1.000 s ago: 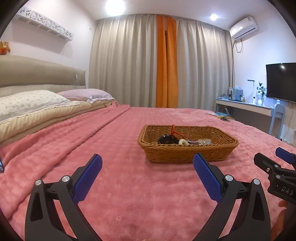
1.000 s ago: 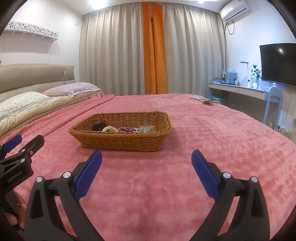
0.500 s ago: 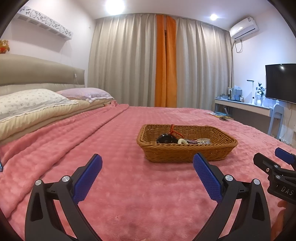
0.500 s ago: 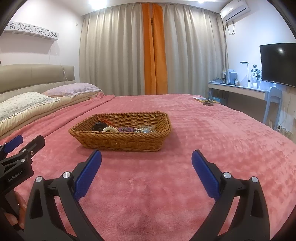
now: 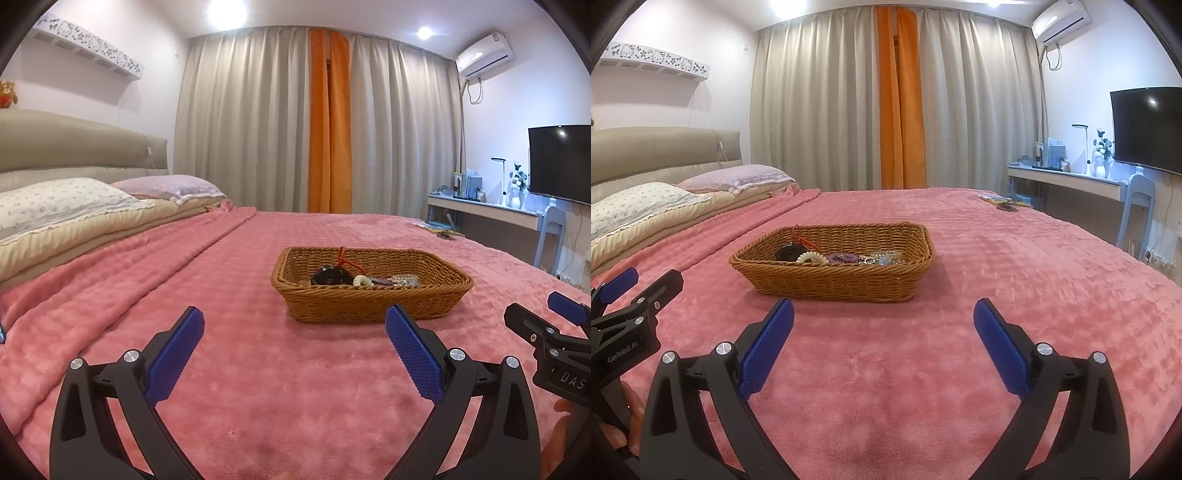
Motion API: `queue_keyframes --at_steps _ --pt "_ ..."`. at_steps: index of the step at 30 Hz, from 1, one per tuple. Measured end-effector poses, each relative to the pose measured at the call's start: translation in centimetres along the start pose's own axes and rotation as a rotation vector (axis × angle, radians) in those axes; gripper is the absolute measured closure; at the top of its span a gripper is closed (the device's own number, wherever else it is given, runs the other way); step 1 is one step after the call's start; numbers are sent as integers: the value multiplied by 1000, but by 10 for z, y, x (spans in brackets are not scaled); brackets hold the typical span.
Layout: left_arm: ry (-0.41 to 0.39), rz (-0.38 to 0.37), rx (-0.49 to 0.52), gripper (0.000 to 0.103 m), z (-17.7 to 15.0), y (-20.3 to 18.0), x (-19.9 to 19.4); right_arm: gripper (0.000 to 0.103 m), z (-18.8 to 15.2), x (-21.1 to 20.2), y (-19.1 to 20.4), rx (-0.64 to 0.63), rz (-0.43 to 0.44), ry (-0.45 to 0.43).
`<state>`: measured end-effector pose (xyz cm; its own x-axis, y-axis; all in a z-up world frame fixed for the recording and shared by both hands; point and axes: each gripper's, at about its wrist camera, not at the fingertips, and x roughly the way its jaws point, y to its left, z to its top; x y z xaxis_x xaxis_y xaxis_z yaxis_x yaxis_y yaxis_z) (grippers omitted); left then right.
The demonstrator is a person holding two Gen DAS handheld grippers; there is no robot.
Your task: Organize jewelry
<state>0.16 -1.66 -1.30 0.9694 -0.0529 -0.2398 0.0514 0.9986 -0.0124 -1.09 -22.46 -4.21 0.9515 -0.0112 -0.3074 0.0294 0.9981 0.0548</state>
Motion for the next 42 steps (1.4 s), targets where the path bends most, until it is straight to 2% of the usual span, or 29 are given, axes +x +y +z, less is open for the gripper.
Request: queue_keyframes --at_steps 42 --pt "6 12 11 7 -1 -3 3 8 -2 3 -2 -19 4 6"
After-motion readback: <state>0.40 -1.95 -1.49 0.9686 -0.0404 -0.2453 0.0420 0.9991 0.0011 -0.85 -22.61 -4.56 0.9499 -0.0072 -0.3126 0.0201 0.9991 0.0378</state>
